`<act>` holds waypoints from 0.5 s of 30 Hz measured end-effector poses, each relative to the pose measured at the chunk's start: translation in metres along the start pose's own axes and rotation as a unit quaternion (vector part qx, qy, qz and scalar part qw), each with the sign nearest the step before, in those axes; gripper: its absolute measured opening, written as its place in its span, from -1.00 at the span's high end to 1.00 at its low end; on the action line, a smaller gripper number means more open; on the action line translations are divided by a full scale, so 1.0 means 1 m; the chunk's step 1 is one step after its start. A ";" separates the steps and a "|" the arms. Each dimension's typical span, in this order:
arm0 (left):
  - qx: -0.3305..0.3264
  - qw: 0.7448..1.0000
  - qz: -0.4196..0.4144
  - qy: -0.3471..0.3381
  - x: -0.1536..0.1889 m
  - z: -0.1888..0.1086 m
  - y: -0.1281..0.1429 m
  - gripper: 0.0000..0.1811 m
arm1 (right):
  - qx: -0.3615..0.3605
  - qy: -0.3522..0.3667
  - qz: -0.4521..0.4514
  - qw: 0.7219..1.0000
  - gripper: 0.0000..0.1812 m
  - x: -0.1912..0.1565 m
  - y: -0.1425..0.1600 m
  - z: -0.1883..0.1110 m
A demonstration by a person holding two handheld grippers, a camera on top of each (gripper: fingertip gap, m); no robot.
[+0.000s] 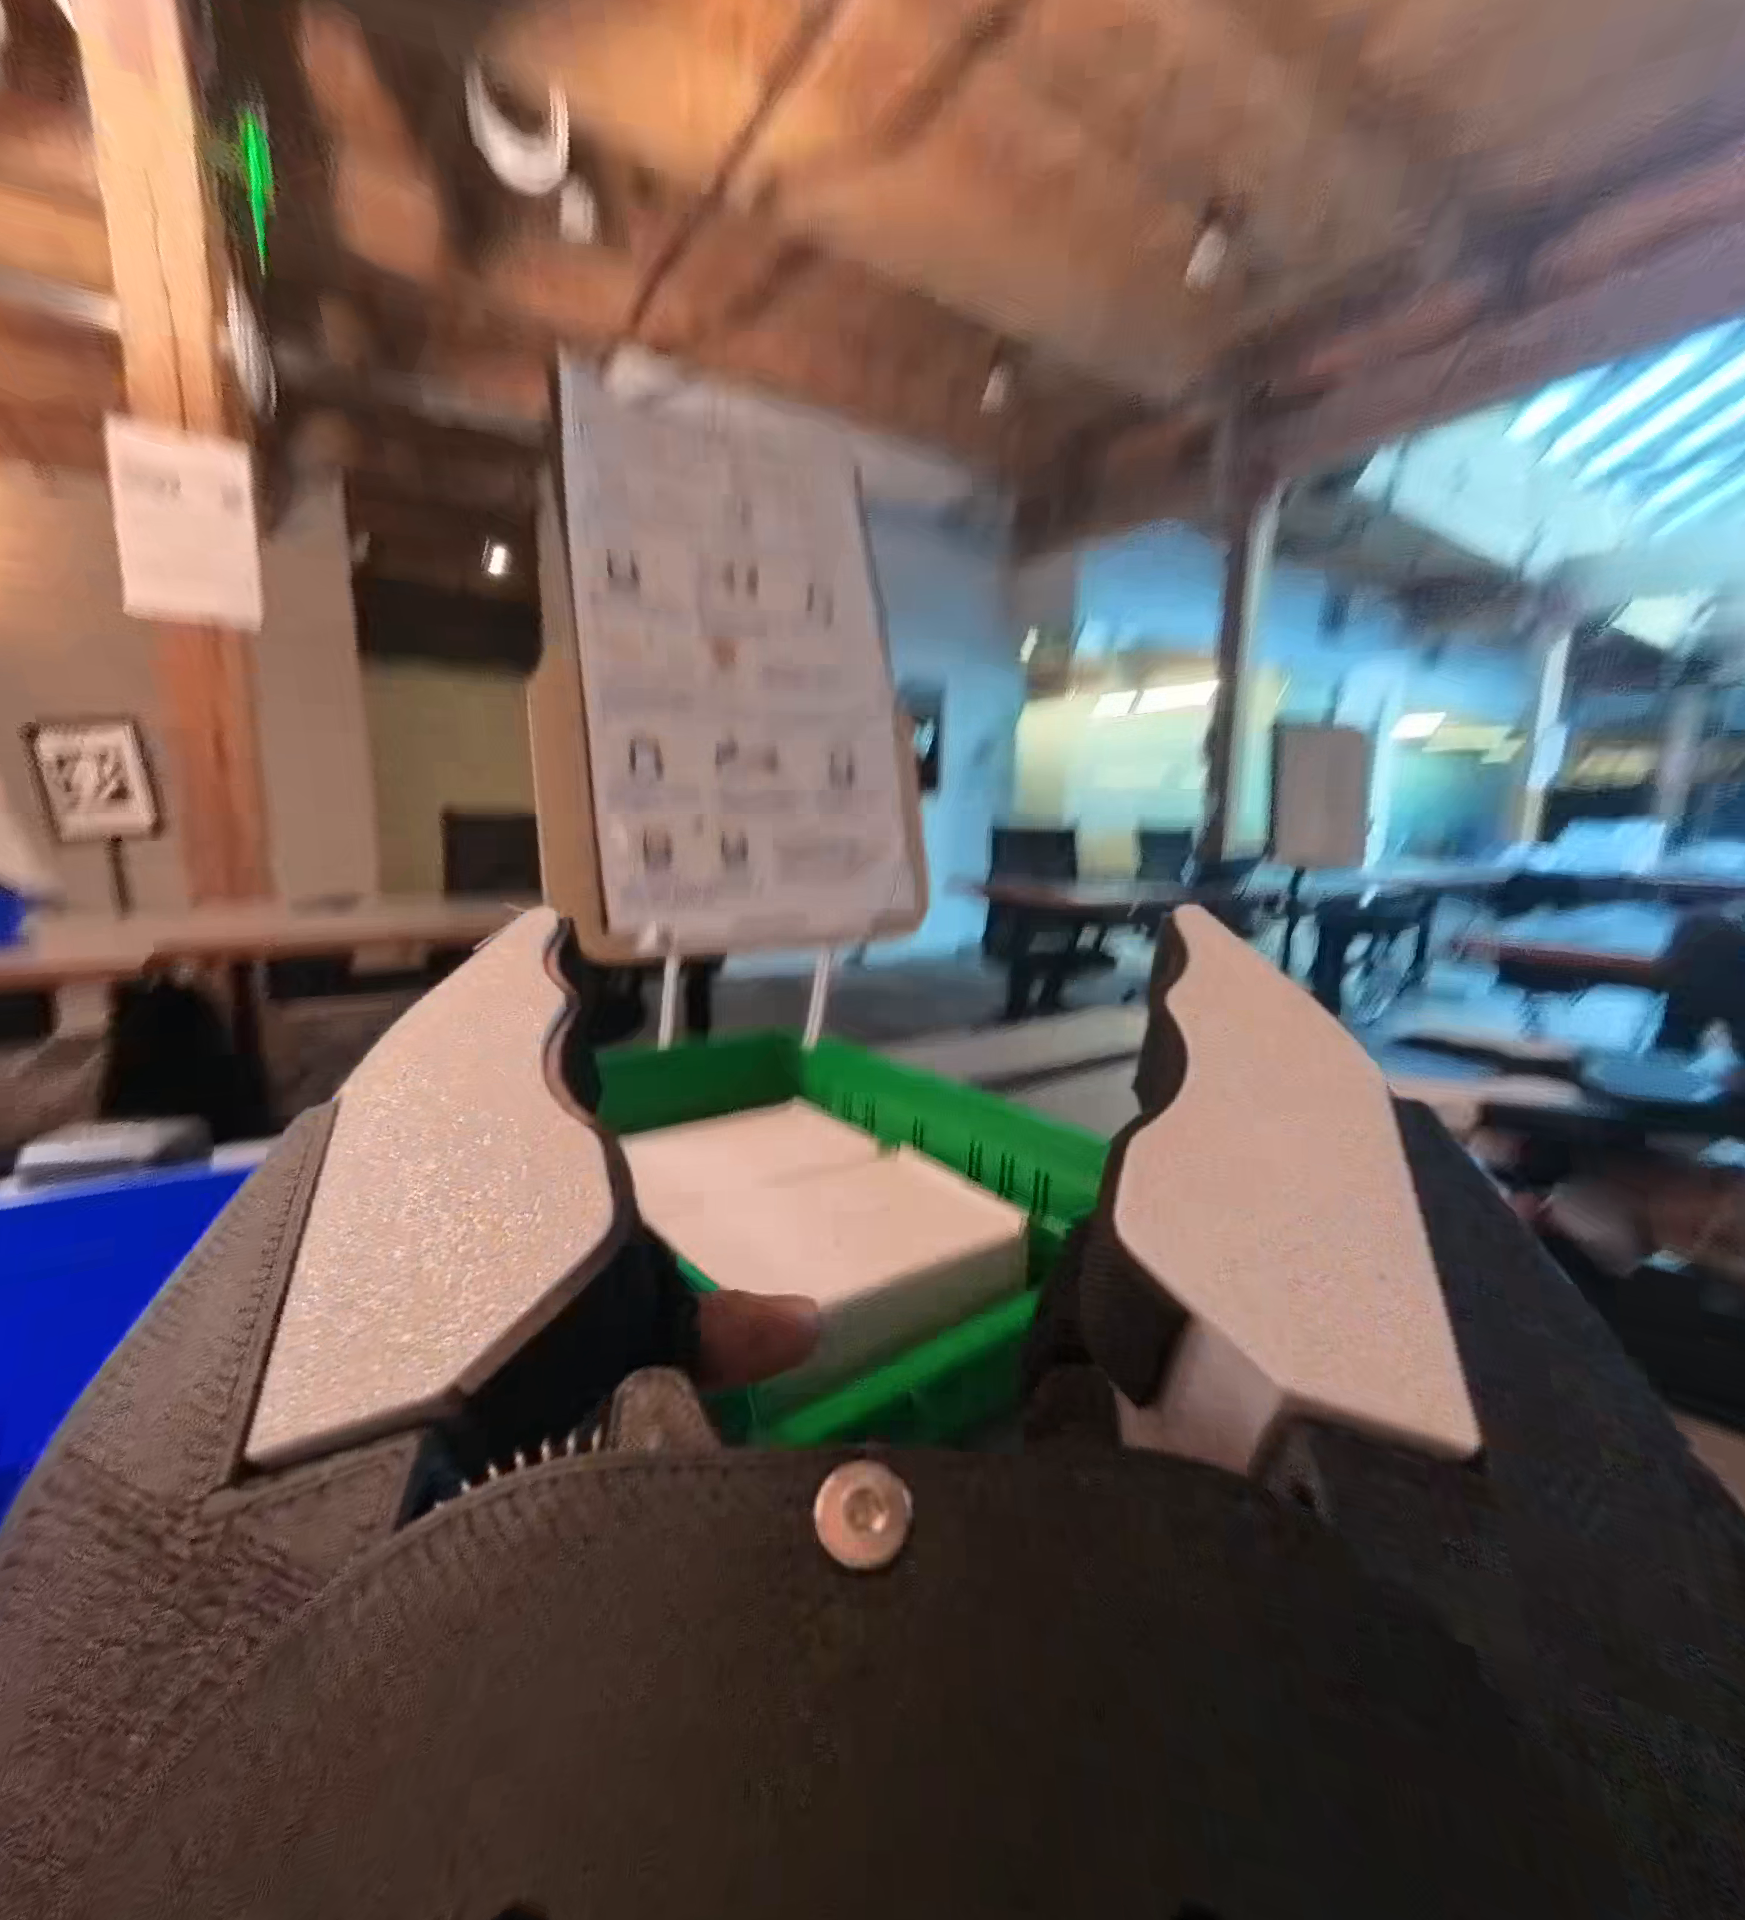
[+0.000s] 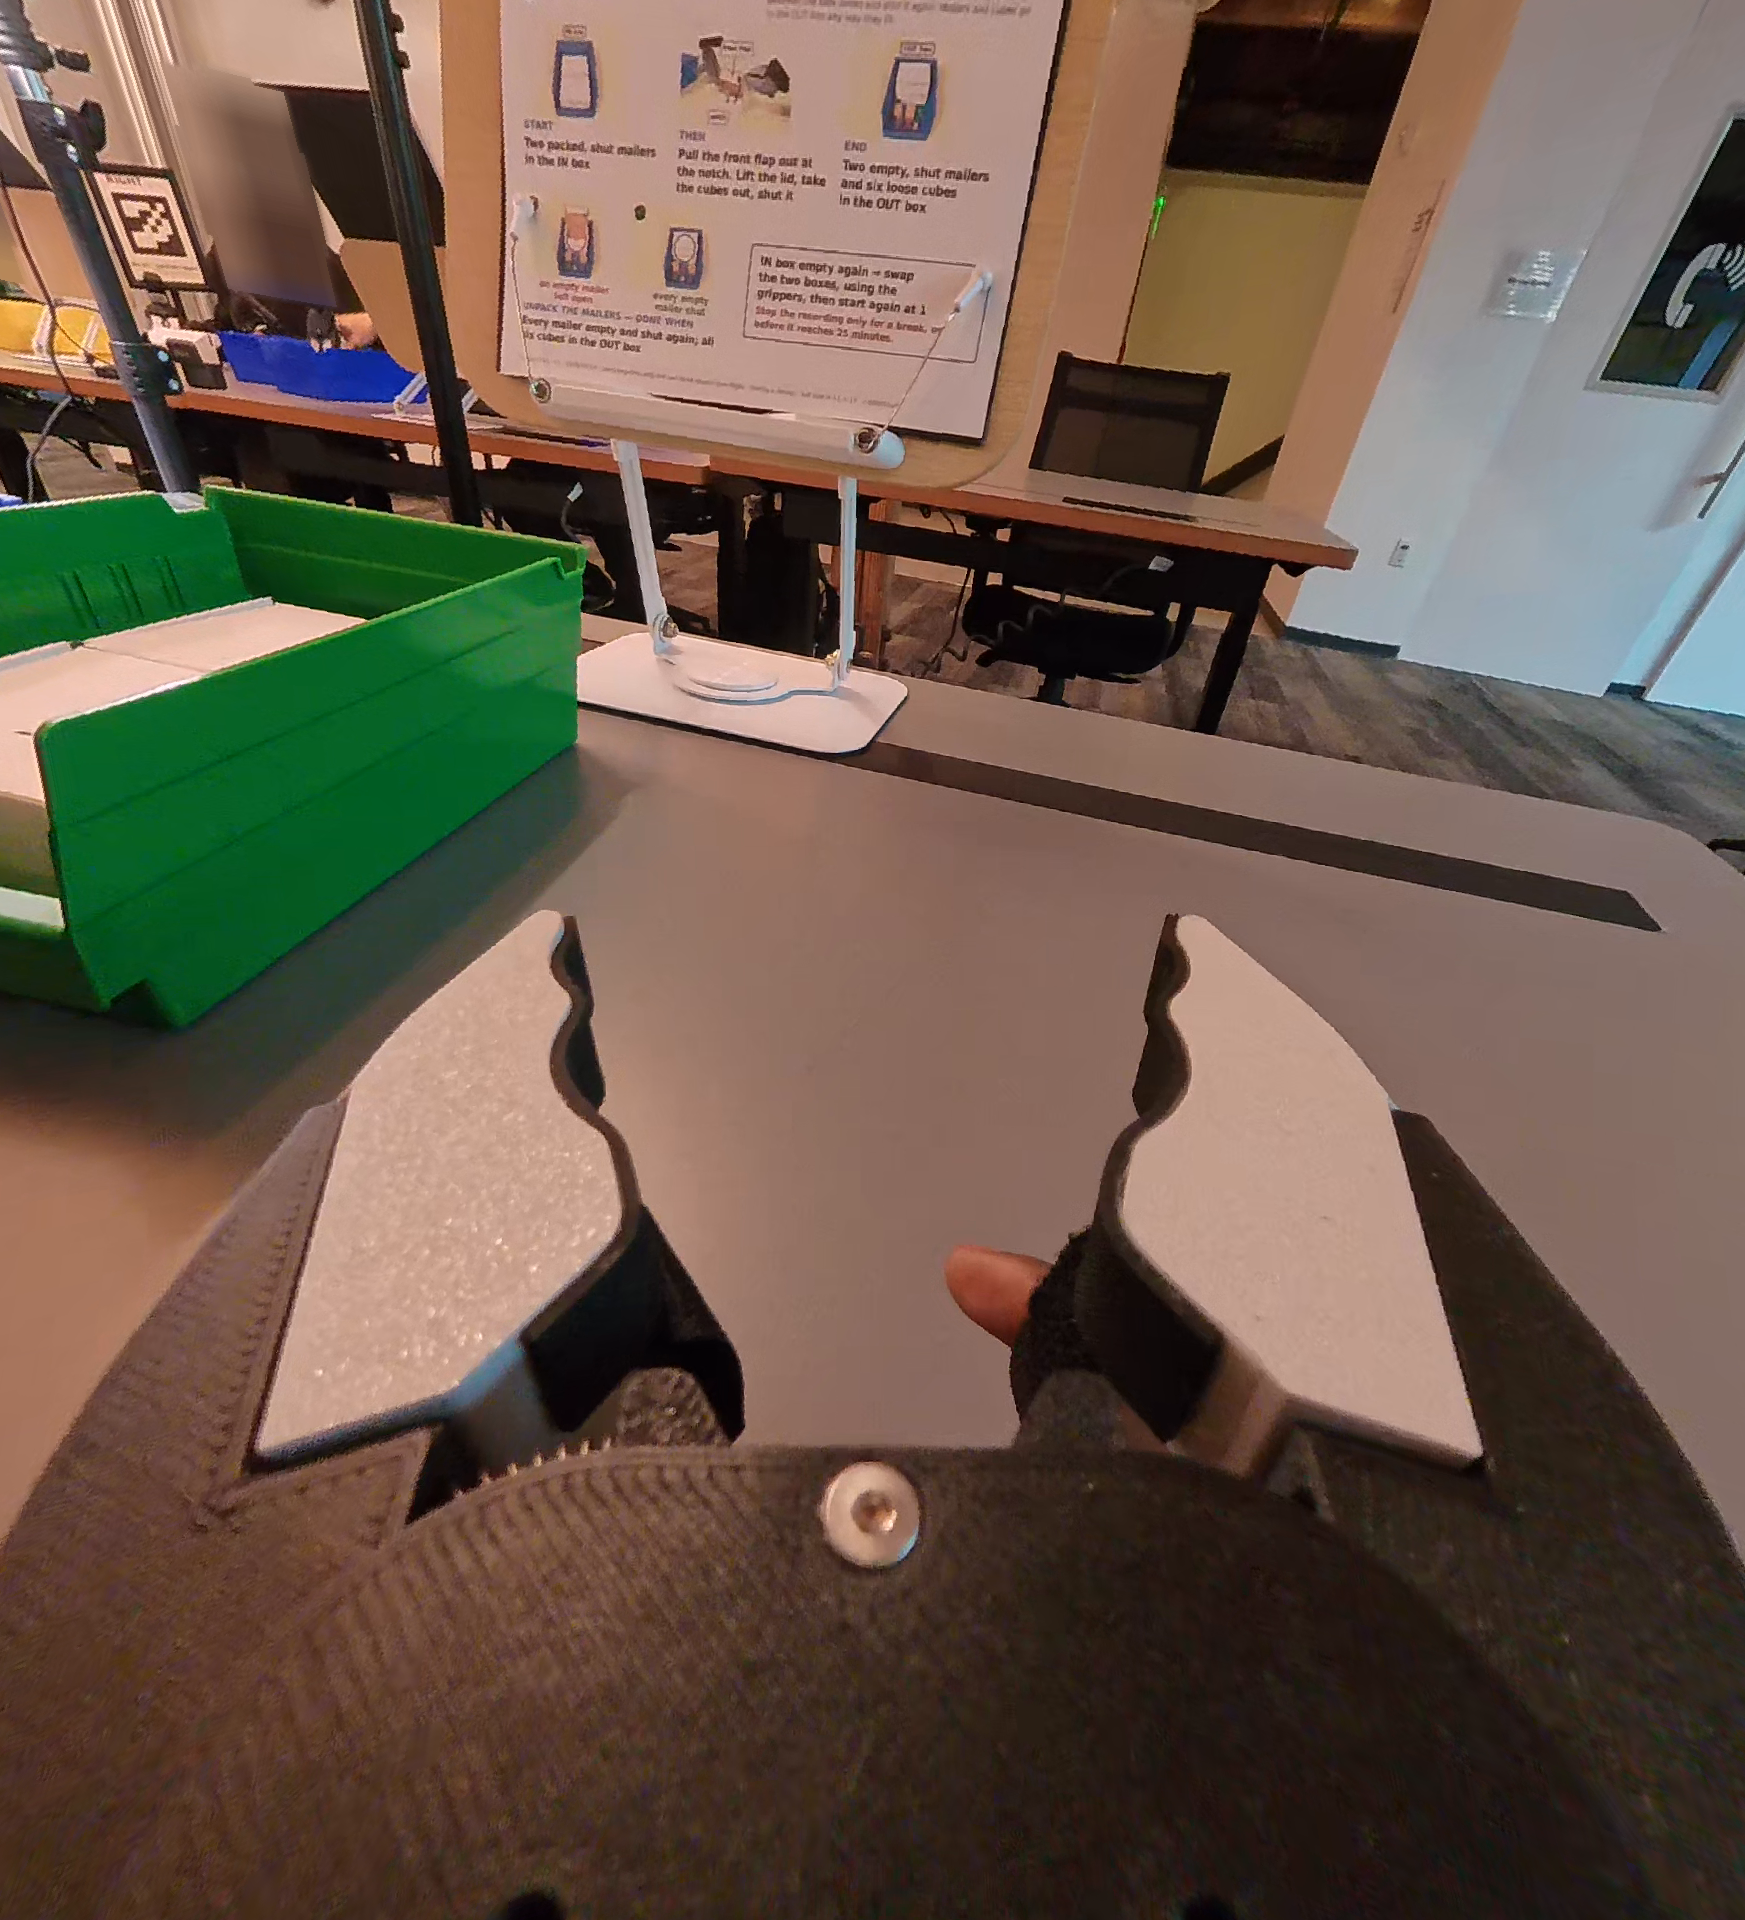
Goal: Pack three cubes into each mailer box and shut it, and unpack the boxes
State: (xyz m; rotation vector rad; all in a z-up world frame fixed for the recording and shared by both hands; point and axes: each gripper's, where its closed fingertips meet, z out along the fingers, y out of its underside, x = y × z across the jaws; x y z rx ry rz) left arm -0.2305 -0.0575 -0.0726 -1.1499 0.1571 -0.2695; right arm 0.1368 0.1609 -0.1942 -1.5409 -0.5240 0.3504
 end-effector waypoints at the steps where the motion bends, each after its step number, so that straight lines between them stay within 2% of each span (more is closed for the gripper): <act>1: 0.020 1.000 -0.010 0.014 -0.008 -0.012 -0.013 -0.11 | 0.000 0.000 -0.001 1.000 -0.13 0.000 0.000 0.000; 2: 0.003 1.000 -0.010 0.027 -0.016 -0.022 -0.015 -0.10 | 0.000 0.000 -0.002 1.000 -0.13 0.000 0.000 0.000; 4: -0.098 0.993 0.041 0.050 -0.030 -0.043 0.006 -0.10 | 0.000 -0.001 -0.004 1.000 -0.13 -0.001 0.000 0.000; 6: -0.208 0.967 0.139 0.047 -0.050 -0.065 0.034 -0.10 | 0.000 -0.001 -0.005 1.000 -0.13 -0.001 0.000 0.000; 8: -0.300 0.929 0.207 0.064 -0.061 -0.086 0.059 -0.05 | -0.001 -0.002 -0.007 1.000 -0.13 -0.002 0.000 0.000; 10: -0.357 0.905 0.195 0.123 -0.055 -0.104 0.078 0.06 | -0.002 -0.003 -0.011 1.000 -0.13 -0.003 0.001 0.001; 11: -0.370 0.901 0.175 0.141 -0.055 -0.109 0.083 0.06 | -0.002 -0.003 -0.013 1.000 -0.13 -0.003 0.001 0.001; 13: -0.408 0.887 0.163 0.143 -0.067 -0.119 0.095 0.06 | -0.001 -0.004 -0.014 1.000 -0.13 -0.003 0.000 0.000; 15: -0.459 0.851 0.218 0.134 -0.087 -0.130 0.109 0.06 | -0.002 -0.004 -0.012 1.000 -0.13 -0.003 0.001 0.001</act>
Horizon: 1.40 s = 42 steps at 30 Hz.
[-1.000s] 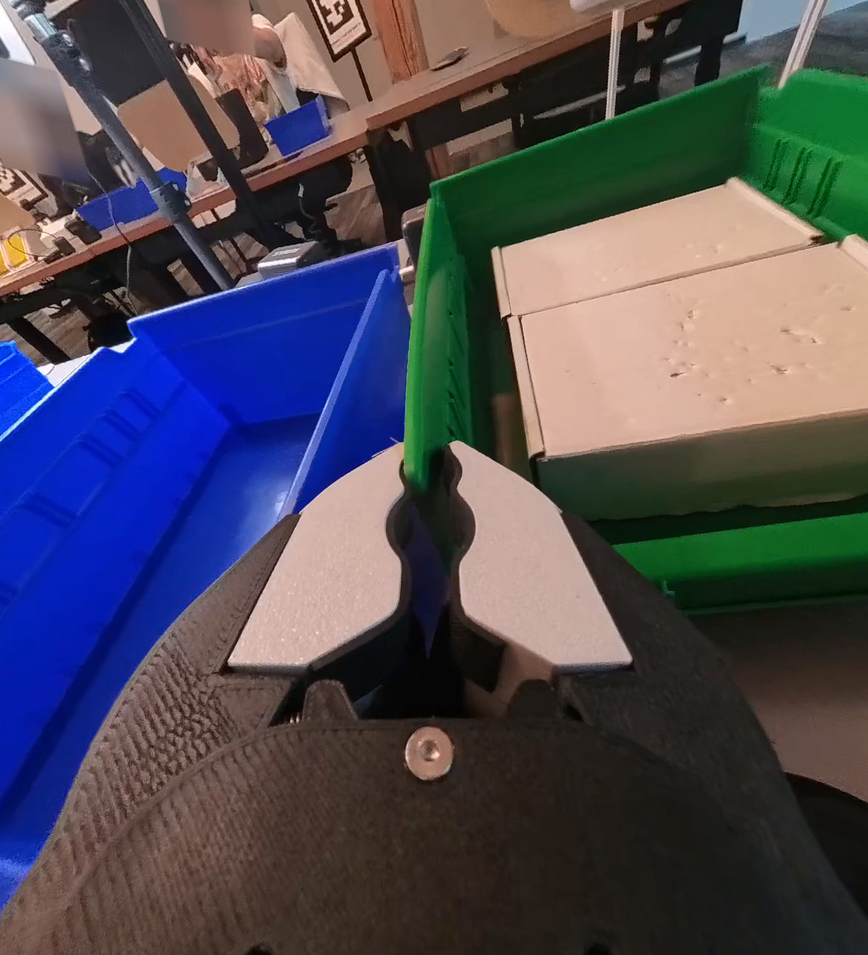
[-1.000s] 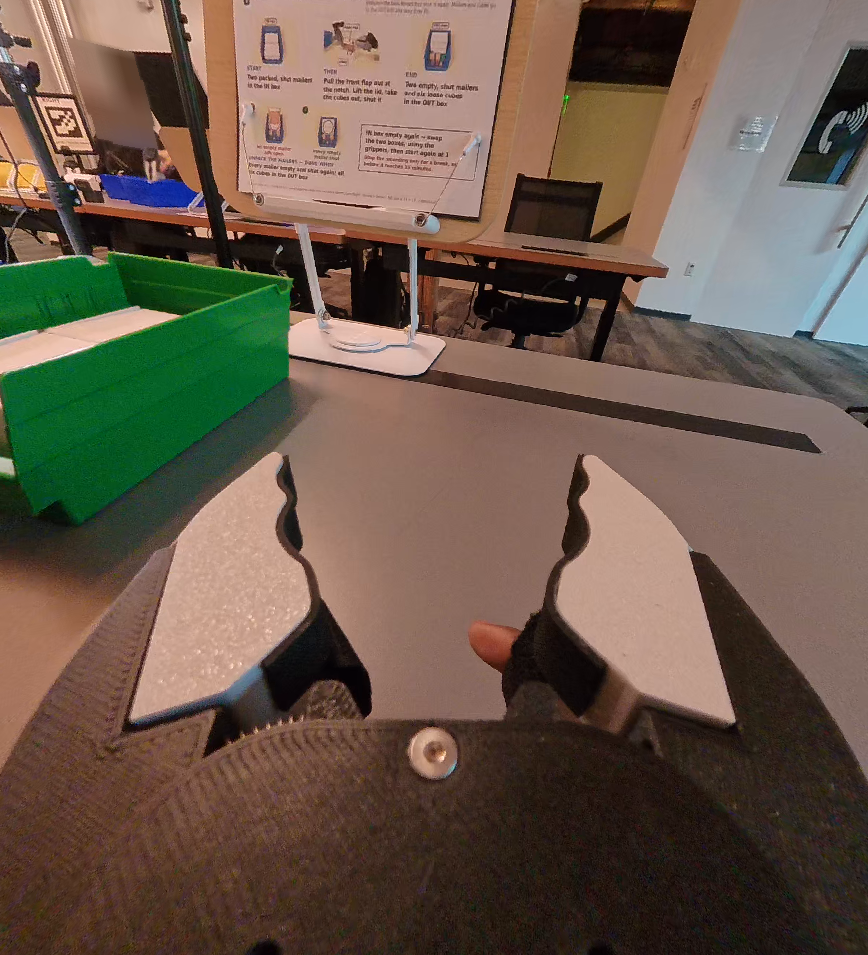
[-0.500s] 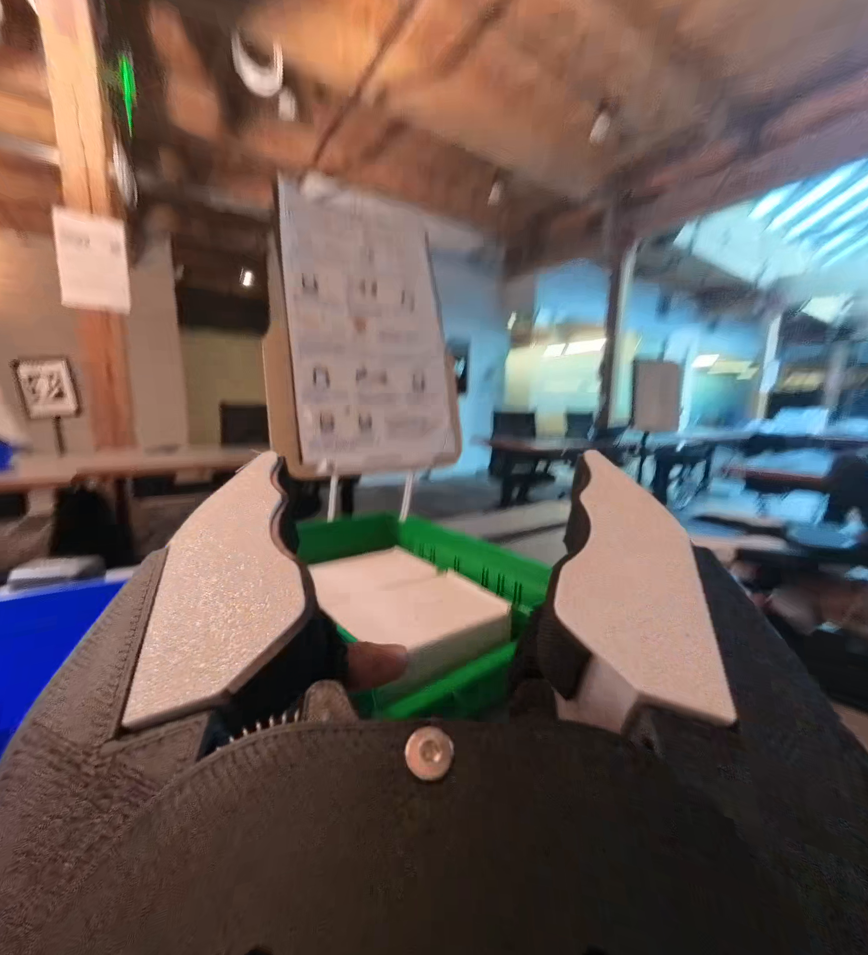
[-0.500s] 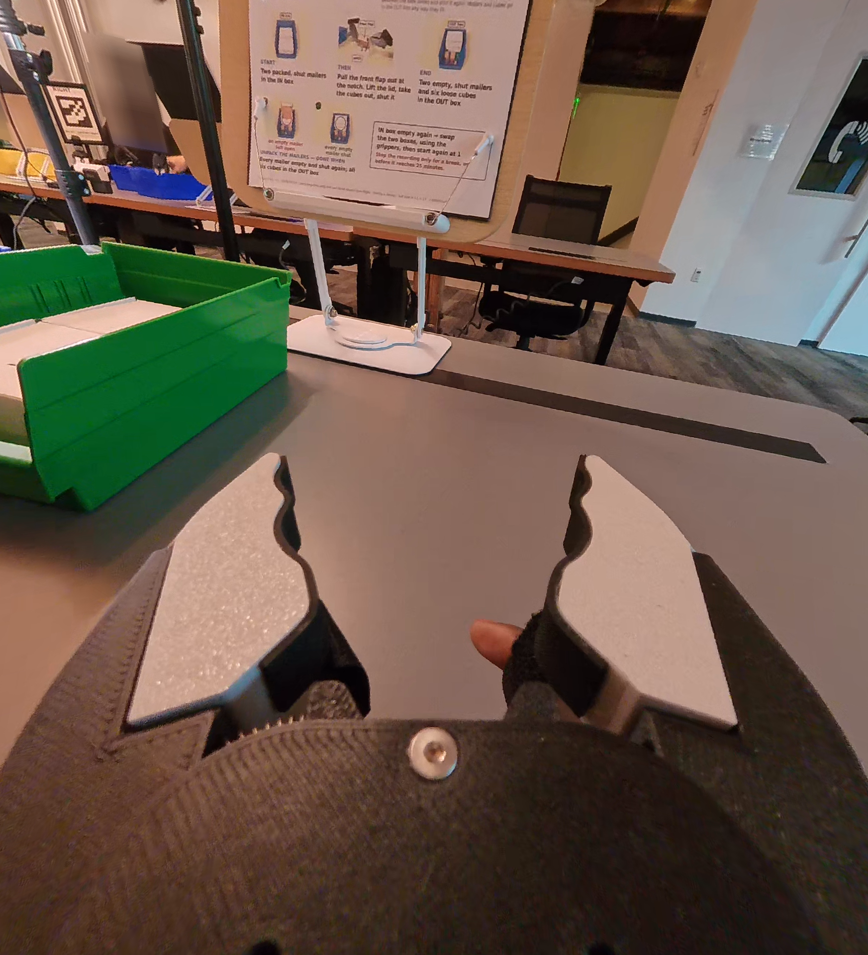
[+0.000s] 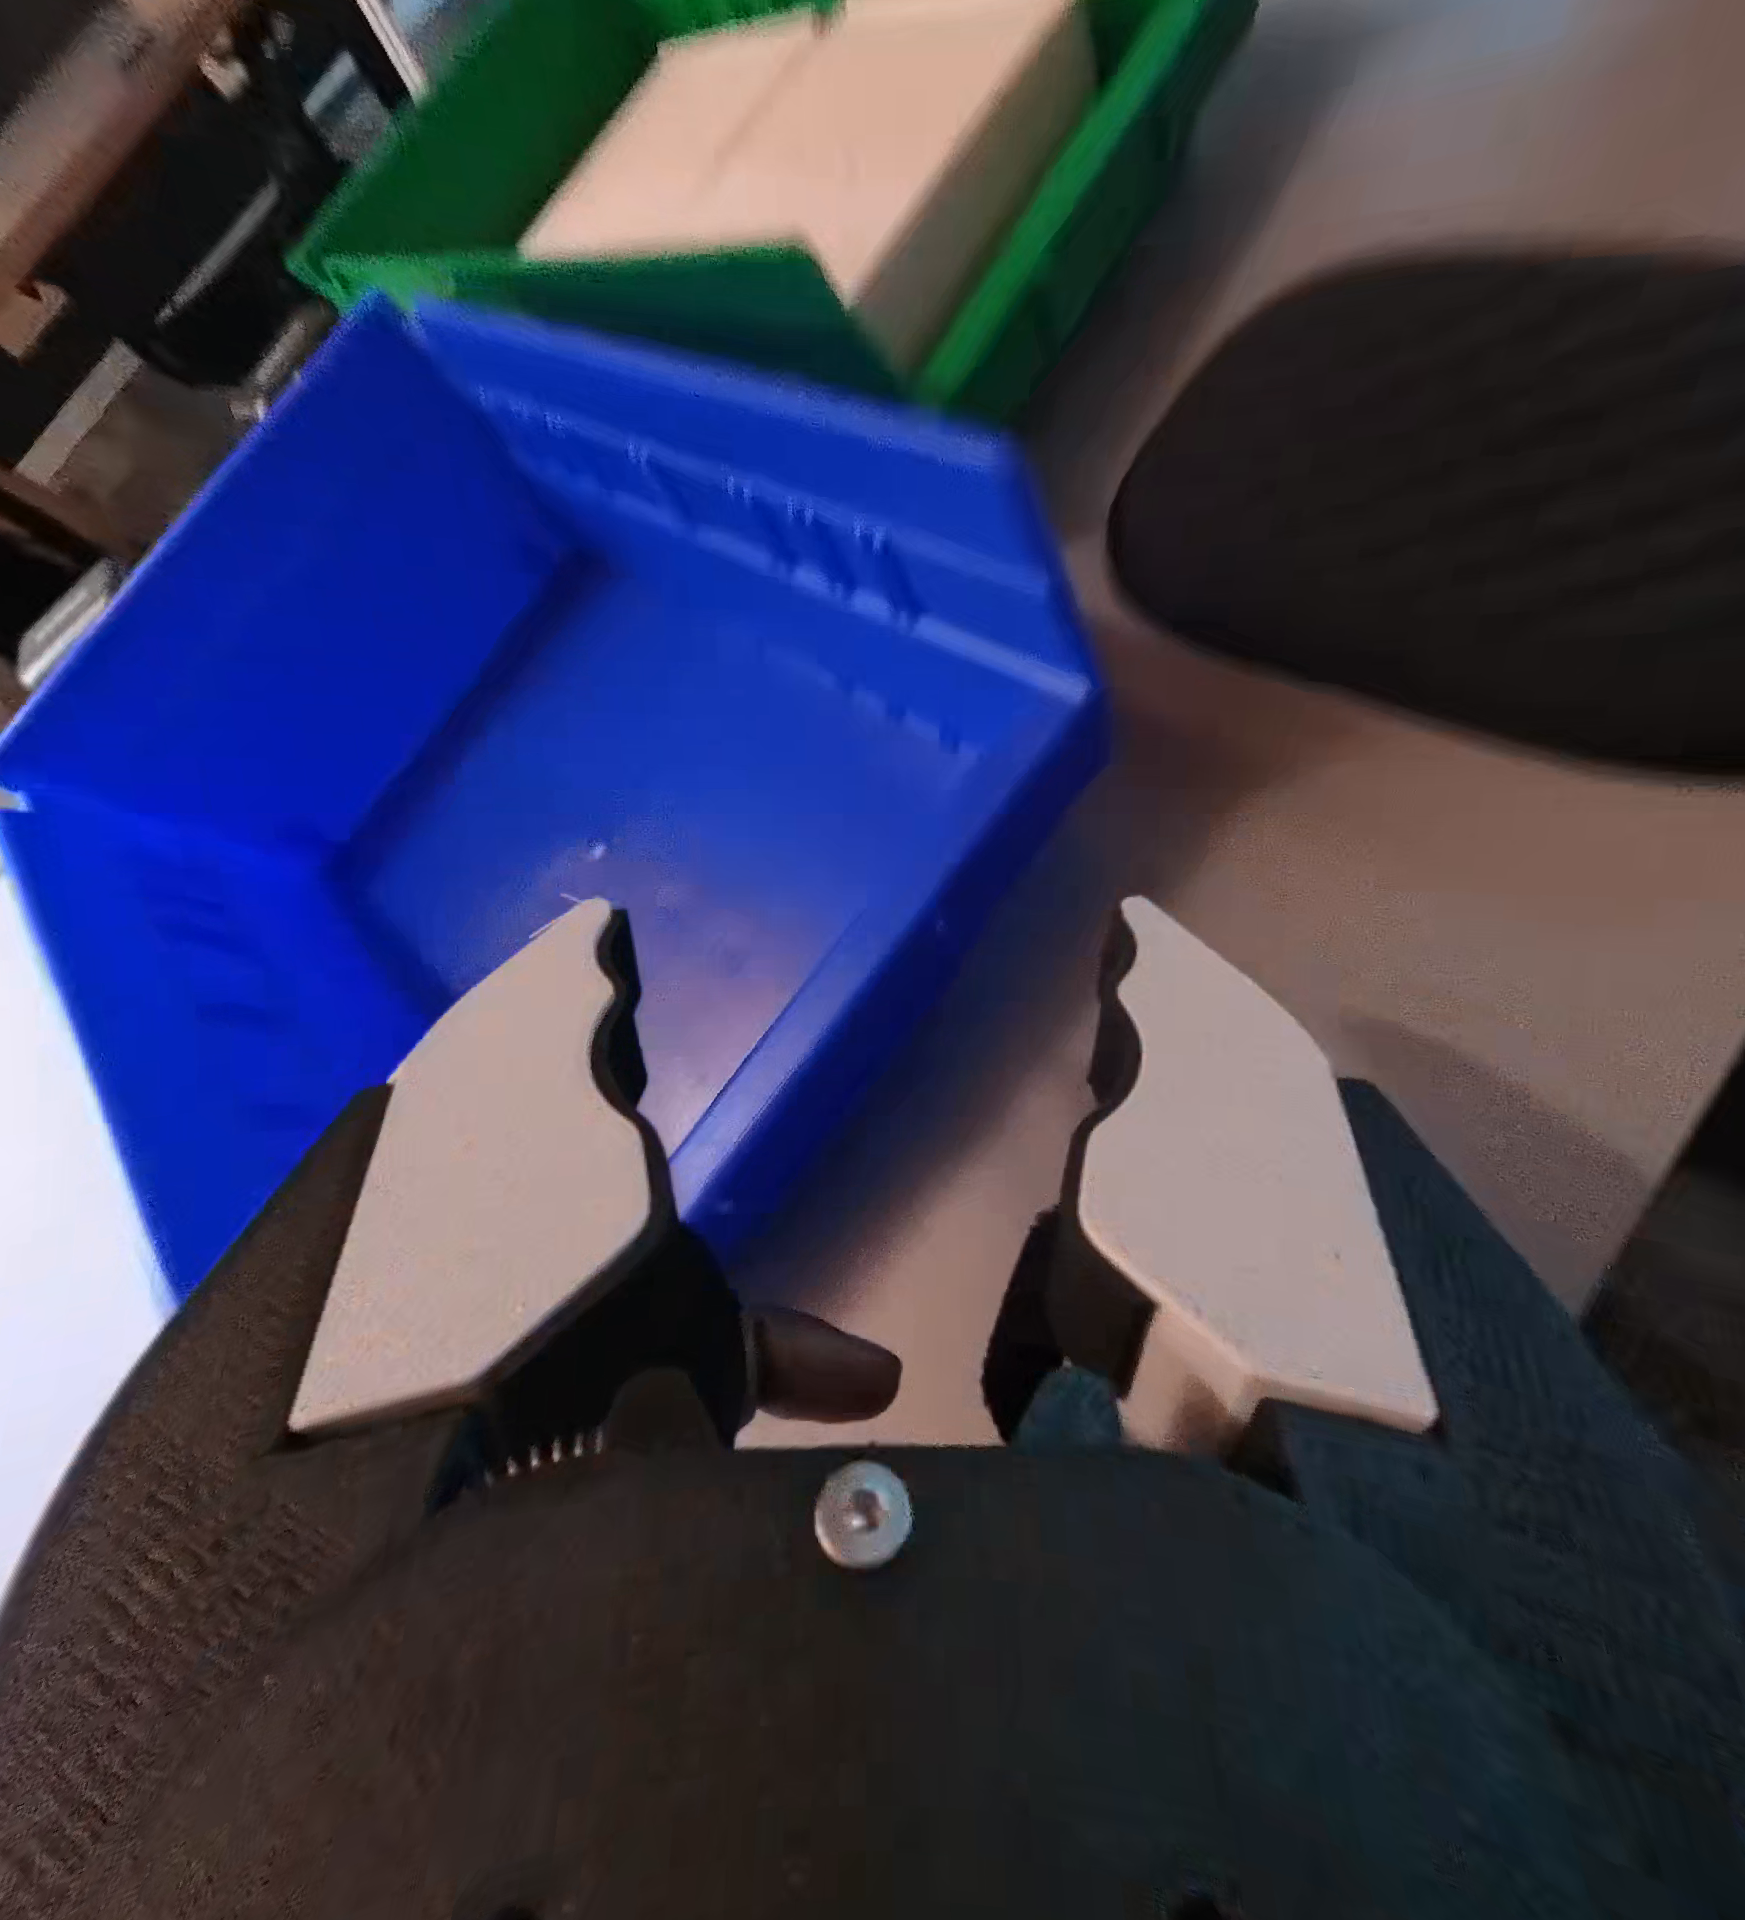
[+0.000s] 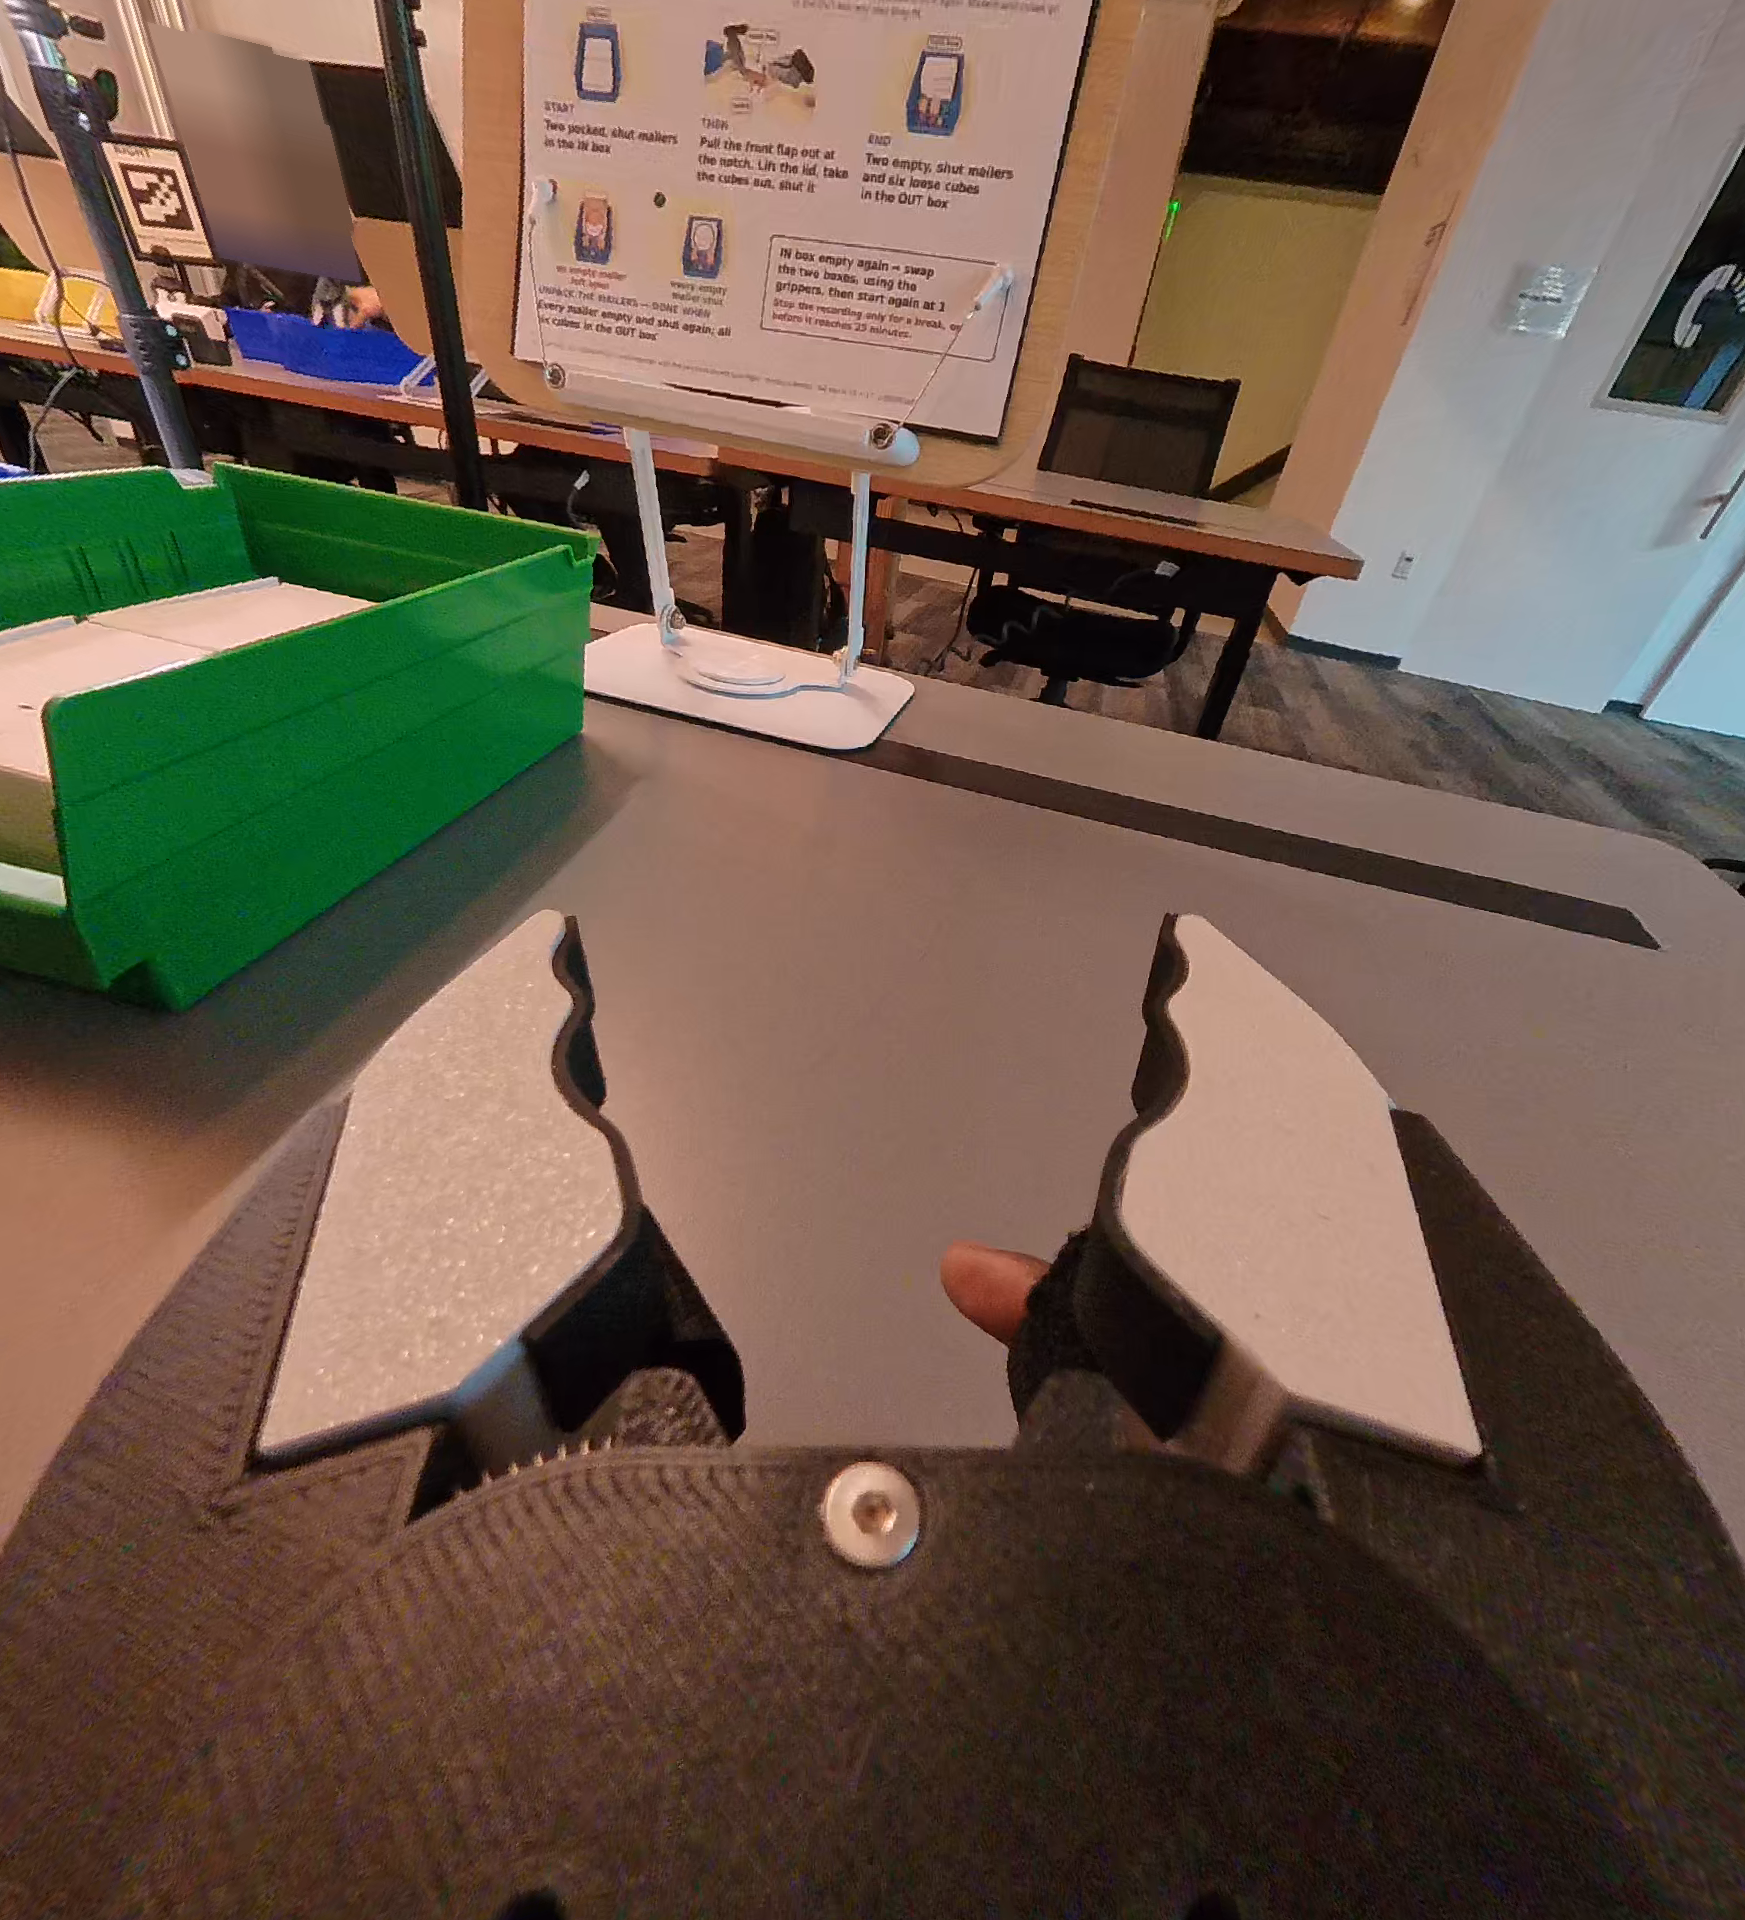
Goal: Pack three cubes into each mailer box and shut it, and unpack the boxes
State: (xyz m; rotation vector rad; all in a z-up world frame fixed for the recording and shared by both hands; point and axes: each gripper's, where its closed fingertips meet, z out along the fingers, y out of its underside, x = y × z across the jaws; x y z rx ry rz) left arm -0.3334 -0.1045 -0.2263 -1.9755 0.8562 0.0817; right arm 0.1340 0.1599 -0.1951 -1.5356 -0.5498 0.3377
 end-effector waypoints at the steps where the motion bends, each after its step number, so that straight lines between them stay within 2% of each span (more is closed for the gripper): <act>1: -0.026 0.999 0.022 -0.004 -0.003 0.002 0.009 0.10 | 0.000 0.000 0.001 1.000 -0.13 0.000 0.000 0.000; 3: -0.052 0.998 0.022 0.022 0.000 0.007 0.017 0.26 | 0.000 -0.001 0.000 1.000 -0.12 0.000 0.000 0.000; 5: -0.062 0.997 -0.002 0.047 0.001 0.010 0.022 0.33 | 0.000 0.000 0.000 1.000 -0.12 0.000 0.000 0.000; 9: -0.094 0.993 0.063 0.017 -0.014 0.015 0.038 0.34 | 0.000 0.000 0.000 1.000 -0.12 0.000 0.000 0.000; 14: -0.116 0.981 0.154 -0.018 -0.019 0.021 0.046 0.38 | 0.000 -0.001 0.000 1.000 -0.12 0.000 0.000 0.000; 18: -0.152 0.968 0.199 -0.010 -0.021 0.029 0.056 0.45 | 0.000 -0.001 -0.001 1.000 -0.11 -0.001 0.000 0.000; 21: -0.183 0.954 0.237 0.013 -0.019 0.038 0.061 0.45 | 0.000 -0.002 -0.002 1.000 -0.11 -0.001 0.000 0.000; 23: -0.201 0.945 0.257 0.036 -0.016 0.044 0.062 0.54 | 0.000 -0.002 -0.001 1.000 -0.11 -0.001 0.000 0.000; 27: -0.227 0.925 0.299 0.066 -0.016 0.048 0.061 0.55 | 0.000 -0.004 -0.003 1.000 -0.11 -0.002 0.000 0.000; 29: -0.238 0.918 0.302 0.094 -0.012 0.048 0.064 0.65 | 0.000 -0.006 -0.005 1.000 -0.10 -0.003 0.000 0.000; 35: -0.250 0.916 0.277 0.148 -0.010 0.050 0.066 0.68 | 0.001 -0.010 -0.014 1.000 -0.09 -0.005 0.000 0.000; 38: -0.245 0.913 0.298 0.134 -0.012 0.053 0.063 0.68 | 0.001 -0.013 -0.017 1.000 -0.09 -0.007 0.001 0.000; 42: -0.242 0.911 0.332 0.048 -0.018 0.055 0.059 0.67 | 0.000 -0.016 -0.021 1.000 -0.09 -0.008 0.001 0.001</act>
